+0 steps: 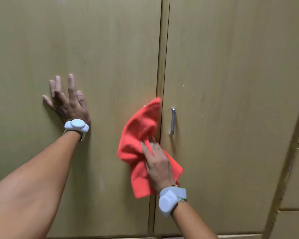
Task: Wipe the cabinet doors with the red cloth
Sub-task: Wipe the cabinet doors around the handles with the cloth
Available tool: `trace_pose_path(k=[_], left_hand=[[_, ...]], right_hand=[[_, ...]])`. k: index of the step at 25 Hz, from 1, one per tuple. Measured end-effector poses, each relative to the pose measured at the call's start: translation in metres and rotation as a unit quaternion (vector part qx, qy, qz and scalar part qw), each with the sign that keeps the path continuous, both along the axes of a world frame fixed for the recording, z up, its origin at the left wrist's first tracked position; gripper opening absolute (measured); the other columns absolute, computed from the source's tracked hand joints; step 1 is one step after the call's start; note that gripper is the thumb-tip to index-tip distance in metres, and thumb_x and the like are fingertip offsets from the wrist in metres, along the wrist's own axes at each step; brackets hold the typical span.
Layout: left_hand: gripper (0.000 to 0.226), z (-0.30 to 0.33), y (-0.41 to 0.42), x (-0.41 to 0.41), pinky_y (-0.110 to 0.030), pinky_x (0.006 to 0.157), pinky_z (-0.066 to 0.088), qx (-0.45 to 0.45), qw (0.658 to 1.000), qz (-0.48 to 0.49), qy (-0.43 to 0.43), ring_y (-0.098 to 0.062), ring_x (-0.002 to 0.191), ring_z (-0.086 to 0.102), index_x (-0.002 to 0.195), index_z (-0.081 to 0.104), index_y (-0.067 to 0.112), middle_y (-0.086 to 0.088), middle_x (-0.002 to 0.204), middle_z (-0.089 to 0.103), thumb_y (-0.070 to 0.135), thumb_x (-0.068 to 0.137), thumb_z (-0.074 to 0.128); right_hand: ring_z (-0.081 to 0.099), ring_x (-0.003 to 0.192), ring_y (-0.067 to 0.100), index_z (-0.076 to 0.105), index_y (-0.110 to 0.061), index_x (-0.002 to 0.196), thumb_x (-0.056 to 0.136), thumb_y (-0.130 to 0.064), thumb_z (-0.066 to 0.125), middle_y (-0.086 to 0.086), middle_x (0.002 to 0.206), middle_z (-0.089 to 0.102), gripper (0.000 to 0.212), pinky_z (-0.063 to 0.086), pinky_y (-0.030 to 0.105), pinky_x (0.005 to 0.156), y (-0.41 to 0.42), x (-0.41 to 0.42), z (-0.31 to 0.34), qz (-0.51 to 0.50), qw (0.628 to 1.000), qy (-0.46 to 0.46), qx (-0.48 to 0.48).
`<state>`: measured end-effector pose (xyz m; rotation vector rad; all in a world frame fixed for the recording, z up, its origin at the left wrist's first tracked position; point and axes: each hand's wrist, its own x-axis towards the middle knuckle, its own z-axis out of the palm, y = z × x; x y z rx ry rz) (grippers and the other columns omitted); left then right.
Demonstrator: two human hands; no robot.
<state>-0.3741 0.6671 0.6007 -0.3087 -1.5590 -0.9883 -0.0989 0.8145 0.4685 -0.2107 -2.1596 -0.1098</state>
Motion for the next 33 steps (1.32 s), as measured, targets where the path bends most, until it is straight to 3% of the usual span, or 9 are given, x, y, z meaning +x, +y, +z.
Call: trace_pose_path(k=[3,7,13,16,18,22,25,28,33], left_hand=[[0.056,0.0,-0.001,-0.001,-0.033,0.123,-0.021,-0.005,1.0,0.006,-0.007,-0.024,0.161,0.02,0.164,0.021,0.044,-0.001,0.169,0.026,0.034,0.109,0.032],[0.06,0.0,-0.003,0.001,-0.031,0.122,-0.023,-0.005,1.0,0.007,-0.011,-0.009,0.158,0.011,0.164,0.019,0.046,0.0,0.17,0.025,0.032,0.108,0.035],[0.058,0.001,-0.001,0.001,-0.03,0.121,-0.025,-0.006,1.0,-0.012,0.002,-0.023,0.161,0.017,0.164,0.017,0.047,0.006,0.17,0.02,0.034,0.109,0.032],[0.056,0.002,0.0,-0.002,-0.029,0.121,-0.026,-0.002,1.0,-0.02,0.002,-0.022,0.162,0.016,0.163,0.018,0.047,0.012,0.168,0.016,0.037,0.109,0.027],[0.054,-0.003,0.001,-0.005,-0.028,0.122,-0.026,0.002,1.0,-0.023,0.006,-0.02,0.162,0.015,0.163,0.019,0.048,0.009,0.17,0.018,0.041,0.109,0.022],[0.055,-0.003,0.001,-0.009,-0.026,0.122,-0.025,0.01,1.0,-0.02,0.001,-0.018,0.162,0.015,0.163,0.02,0.048,0.006,0.171,0.02,0.044,0.108,0.016],[0.055,0.002,0.001,-0.006,-0.025,0.121,-0.026,-0.003,1.0,-0.015,-0.005,-0.02,0.162,0.016,0.163,0.018,0.048,0.005,0.171,0.02,0.043,0.109,0.016],[0.055,-0.002,-0.005,0.003,-0.032,0.121,-0.024,-0.011,0.999,-0.004,-0.03,-0.025,0.162,0.016,0.164,0.014,0.048,0.0,0.171,0.02,0.039,0.11,0.019],[0.057,0.005,-0.018,0.03,-0.07,0.12,0.015,-0.089,0.991,-0.029,-0.092,-0.031,0.162,0.013,0.165,0.01,0.042,-0.008,0.173,0.014,0.045,0.109,0.022]], right_hand=[[0.055,0.138,0.008,0.062,-0.027,0.14,0.1,-0.009,0.056,-0.003,0.149,0.058,0.044,0.041,0.03,0.118,-0.006,0.044,-0.019,0.074,0.97,0.005,-0.232],[0.069,0.11,-0.002,0.08,-0.023,0.106,0.098,-0.004,0.057,-0.013,0.114,0.078,0.031,0.048,0.033,0.113,0.008,0.103,0.004,0.126,0.834,0.175,-0.508],[0.057,0.119,-0.019,0.064,-0.036,0.134,0.098,-0.041,0.044,-0.023,0.135,0.063,0.042,0.041,0.006,0.1,0.034,0.114,0.037,-0.02,0.87,0.341,-0.355],[0.024,0.157,0.025,0.032,-0.025,0.161,0.104,-0.039,0.042,0.007,0.17,0.024,0.059,0.02,0.034,0.127,0.05,0.055,0.06,-0.151,0.932,0.211,-0.252],[0.007,0.16,0.035,0.017,-0.026,0.164,0.104,-0.044,0.037,0.011,0.172,0.009,0.066,0.012,0.051,0.128,0.07,0.03,0.081,-0.243,0.953,0.136,-0.117],[0.03,0.154,0.036,0.04,-0.031,0.156,0.105,-0.048,0.036,0.009,0.165,0.035,0.054,0.027,0.058,0.122,0.121,0.012,0.184,-0.212,0.953,0.178,0.125],[0.033,0.154,0.033,0.039,-0.035,0.155,0.107,-0.051,0.034,0.007,0.164,0.037,0.051,0.026,0.056,0.123,0.128,-0.003,0.201,-0.225,0.935,0.25,0.116],[0.021,0.158,0.033,0.027,-0.033,0.161,0.107,-0.047,0.033,0.007,0.17,0.024,0.056,0.02,0.057,0.125,0.114,-0.001,0.094,-0.227,0.94,0.248,0.048],[0.021,0.156,0.041,0.032,-0.032,0.159,0.096,-0.036,0.049,0.009,0.169,0.024,0.066,0.023,0.064,0.122,0.108,0.021,-0.006,-0.224,0.968,0.109,0.04]])
